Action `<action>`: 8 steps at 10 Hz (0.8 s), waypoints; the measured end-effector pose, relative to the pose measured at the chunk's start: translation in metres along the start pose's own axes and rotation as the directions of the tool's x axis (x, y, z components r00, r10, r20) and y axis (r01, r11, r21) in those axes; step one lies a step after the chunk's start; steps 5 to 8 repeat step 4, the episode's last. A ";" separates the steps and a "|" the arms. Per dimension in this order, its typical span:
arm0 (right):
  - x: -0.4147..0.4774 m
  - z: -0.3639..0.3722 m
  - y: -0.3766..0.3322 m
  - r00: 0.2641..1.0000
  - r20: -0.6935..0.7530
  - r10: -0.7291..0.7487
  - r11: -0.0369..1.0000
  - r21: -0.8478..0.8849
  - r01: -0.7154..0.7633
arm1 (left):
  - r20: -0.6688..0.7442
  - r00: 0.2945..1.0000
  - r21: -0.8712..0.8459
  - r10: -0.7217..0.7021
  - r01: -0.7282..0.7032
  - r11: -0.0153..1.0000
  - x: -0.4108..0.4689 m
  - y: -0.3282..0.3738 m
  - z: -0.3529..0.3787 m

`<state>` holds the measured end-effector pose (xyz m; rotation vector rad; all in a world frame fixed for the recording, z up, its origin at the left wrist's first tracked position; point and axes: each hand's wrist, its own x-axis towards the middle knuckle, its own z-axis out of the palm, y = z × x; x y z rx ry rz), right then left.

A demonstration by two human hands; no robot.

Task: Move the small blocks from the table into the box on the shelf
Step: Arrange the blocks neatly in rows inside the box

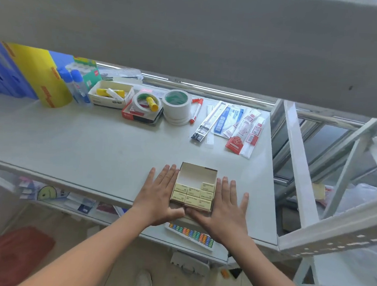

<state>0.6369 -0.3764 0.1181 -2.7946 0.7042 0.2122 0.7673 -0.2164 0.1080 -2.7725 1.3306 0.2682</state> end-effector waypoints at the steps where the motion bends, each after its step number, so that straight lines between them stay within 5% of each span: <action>1: 0.000 0.000 0.000 1.000 -0.003 0.005 1.000 0.007 -0.005 | 0.003 1.000 -0.004 -0.003 0.003 1.000 -0.001 0.000 -0.002; 8: -0.017 -0.010 -0.008 0.997 0.017 0.081 0.996 0.024 -0.081 | 0.004 0.998 -0.042 -0.062 0.062 0.997 -0.015 0.013 -0.009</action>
